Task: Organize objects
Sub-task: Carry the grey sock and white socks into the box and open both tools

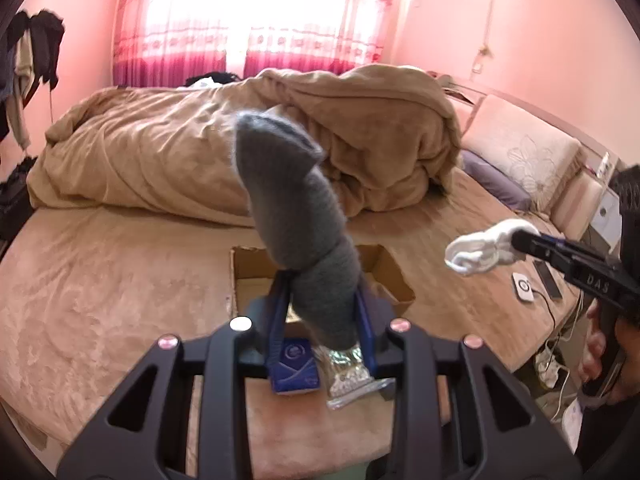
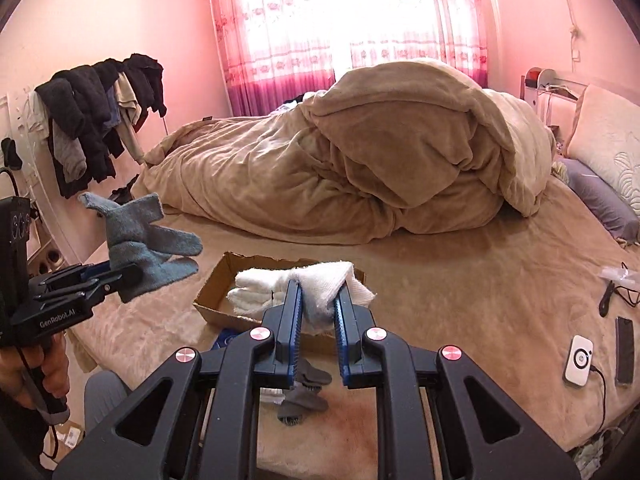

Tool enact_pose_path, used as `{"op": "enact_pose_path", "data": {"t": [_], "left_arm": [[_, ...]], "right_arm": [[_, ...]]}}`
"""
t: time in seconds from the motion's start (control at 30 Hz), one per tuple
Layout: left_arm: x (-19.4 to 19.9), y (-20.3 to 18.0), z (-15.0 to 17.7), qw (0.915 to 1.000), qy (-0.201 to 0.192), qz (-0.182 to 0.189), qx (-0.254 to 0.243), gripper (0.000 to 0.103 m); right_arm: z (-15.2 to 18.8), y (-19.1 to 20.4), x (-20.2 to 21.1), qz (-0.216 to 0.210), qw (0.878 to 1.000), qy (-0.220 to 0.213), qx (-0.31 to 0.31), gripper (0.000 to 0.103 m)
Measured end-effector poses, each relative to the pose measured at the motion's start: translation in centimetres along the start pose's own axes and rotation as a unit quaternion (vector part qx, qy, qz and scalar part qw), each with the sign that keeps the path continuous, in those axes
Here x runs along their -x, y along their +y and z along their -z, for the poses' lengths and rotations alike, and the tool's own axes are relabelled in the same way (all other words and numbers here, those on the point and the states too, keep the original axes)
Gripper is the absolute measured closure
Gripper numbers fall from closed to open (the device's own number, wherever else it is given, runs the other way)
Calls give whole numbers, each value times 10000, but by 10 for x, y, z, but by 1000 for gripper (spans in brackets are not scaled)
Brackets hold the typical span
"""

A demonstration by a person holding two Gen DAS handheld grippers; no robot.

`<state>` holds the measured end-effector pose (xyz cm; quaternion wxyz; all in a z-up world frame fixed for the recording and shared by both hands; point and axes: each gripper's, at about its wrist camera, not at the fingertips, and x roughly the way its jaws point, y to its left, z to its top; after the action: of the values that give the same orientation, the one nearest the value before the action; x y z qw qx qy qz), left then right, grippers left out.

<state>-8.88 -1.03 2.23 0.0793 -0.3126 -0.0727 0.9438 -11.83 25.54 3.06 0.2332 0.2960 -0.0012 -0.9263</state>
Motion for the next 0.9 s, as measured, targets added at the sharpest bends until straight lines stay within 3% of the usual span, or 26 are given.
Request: {"op": "enact_pose_path", "data": {"t": [0.2, 0.53, 0.77, 0.9], "left_arm": [[-32, 17, -5, 9995, 100, -113, 278, 71], [-103, 31, -4, 9973, 470, 227, 522, 71], [-158, 35, 13, 9914, 1067, 516, 560, 70], [-184, 39, 25, 9884, 1391, 390, 464, 66]], "right_arm": [[-7, -4, -32, 13, 9999, 117, -69, 87], [-9, -16, -114, -53, 9985, 460, -276, 87], [1, -20, -164, -83, 9968, 738, -308, 87], [10, -25, -192, -114, 9952, 892, -394, 87]]}}
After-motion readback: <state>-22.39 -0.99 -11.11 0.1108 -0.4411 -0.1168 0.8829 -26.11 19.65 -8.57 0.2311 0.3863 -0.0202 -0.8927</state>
